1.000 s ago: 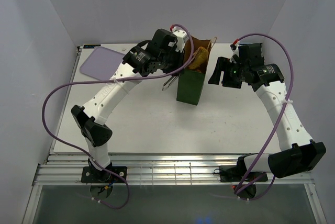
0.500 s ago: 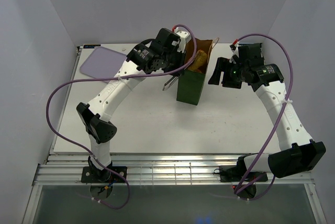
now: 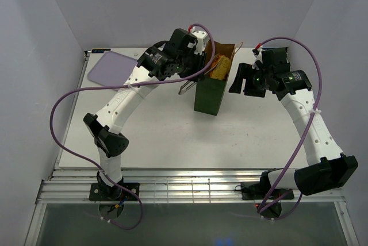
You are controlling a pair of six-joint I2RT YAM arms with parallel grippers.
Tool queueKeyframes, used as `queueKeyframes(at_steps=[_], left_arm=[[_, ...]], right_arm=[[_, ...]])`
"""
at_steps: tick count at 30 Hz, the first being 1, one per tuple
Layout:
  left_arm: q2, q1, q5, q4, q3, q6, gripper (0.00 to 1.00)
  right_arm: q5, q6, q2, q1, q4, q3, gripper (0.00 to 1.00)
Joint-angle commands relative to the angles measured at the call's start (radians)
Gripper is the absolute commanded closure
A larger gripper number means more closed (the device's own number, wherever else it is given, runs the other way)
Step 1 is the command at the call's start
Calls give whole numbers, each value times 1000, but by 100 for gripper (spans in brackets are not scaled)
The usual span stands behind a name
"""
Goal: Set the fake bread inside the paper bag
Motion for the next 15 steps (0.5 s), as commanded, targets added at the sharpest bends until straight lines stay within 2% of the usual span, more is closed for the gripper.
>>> queueKeyframes(at_steps=[1,15], left_arm=[[-6,-2,-10,3,43,-1,57],[-15,-2,-51,-3,41,4,54]], right_arm=[[-8,-15,-17,-6,25,-7,26],[-12,-12,-17,-6,24,-1,26]])
